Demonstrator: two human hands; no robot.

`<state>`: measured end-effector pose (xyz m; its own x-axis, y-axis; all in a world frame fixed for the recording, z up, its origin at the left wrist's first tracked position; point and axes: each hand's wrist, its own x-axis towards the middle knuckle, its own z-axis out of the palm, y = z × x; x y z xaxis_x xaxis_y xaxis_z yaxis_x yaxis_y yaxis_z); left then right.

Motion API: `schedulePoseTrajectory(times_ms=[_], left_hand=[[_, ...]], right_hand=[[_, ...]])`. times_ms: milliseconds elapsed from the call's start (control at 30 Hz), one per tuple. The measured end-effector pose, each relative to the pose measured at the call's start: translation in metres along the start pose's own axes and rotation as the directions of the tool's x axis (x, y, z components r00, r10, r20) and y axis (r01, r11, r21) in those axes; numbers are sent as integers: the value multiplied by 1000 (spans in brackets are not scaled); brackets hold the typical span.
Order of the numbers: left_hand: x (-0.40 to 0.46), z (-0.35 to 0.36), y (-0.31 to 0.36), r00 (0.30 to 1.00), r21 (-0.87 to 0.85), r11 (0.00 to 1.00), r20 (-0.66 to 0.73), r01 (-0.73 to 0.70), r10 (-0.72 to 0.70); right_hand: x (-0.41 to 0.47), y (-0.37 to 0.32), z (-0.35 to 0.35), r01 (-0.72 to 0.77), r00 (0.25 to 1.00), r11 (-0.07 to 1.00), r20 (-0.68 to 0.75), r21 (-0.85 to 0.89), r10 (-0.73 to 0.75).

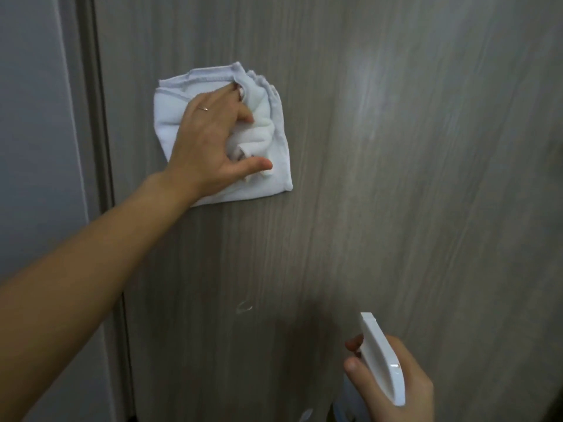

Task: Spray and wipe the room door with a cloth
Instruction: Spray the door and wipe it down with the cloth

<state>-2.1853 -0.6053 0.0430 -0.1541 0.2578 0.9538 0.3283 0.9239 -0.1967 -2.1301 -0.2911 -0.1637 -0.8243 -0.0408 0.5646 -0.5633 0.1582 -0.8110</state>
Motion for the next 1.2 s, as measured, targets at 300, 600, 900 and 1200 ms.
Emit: schedulePoseTrajectory(times_ms=[300,600,900,1200], left_hand=[[1,13,-10,998,399,916,-10,-47,56],[-85,20,-13,1000,409,913,3,0,-1],[-182,18,-32,998,393,919,65,-28,3],[-181,20,-32,998,384,923,61,-36,13]], right_hand=[[8,-4,12,27,999,1000,17,3,-27],[-14,23,54,-31,991,999,131,35,27],[-43,49,117,-57,981,996,182,-66,69],[-43,53,130,-39,990,996,131,-86,50]])
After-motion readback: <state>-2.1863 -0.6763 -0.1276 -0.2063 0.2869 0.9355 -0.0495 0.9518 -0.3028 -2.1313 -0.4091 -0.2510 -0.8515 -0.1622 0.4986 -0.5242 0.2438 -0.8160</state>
